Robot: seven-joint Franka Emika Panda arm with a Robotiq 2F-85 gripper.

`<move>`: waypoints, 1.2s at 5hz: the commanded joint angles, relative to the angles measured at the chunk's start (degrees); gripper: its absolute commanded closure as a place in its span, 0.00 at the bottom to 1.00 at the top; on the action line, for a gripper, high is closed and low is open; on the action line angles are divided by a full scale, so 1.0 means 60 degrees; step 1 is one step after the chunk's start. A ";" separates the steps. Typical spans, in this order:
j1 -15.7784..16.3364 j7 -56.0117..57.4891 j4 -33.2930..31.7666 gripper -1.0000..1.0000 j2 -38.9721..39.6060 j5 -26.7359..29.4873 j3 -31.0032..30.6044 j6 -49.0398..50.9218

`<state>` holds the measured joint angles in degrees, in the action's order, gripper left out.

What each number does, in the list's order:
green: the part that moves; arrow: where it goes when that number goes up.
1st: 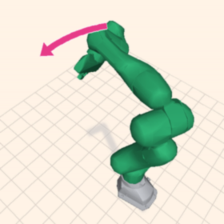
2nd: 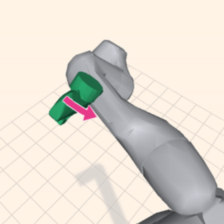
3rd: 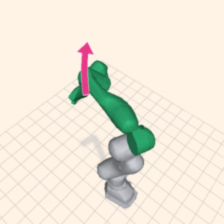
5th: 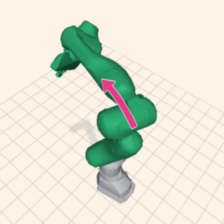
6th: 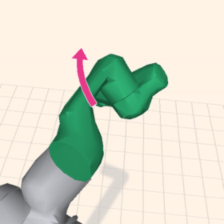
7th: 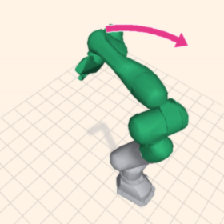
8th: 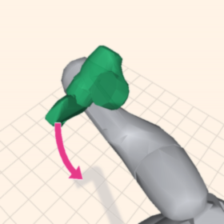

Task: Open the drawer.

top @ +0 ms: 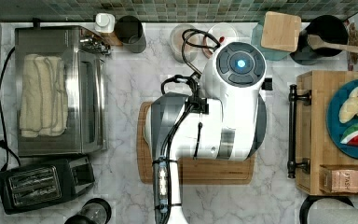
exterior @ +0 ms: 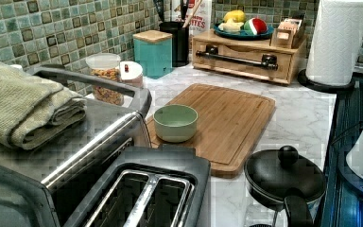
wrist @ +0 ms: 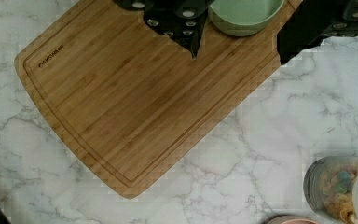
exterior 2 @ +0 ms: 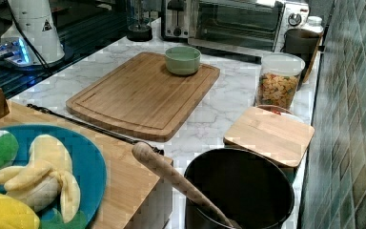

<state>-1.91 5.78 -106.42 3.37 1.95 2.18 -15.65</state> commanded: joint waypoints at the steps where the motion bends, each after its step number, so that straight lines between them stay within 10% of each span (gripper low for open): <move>1: -0.0009 0.0001 -0.0009 0.00 0.0001 0.0023 0.0008 -0.0007; 6: -0.1757 0.7954 -0.0590 0.00 0.0927 -0.1090 0.0998 -0.2647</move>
<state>-7.41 49.85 -109.00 8.81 -5.35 4.00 -29.91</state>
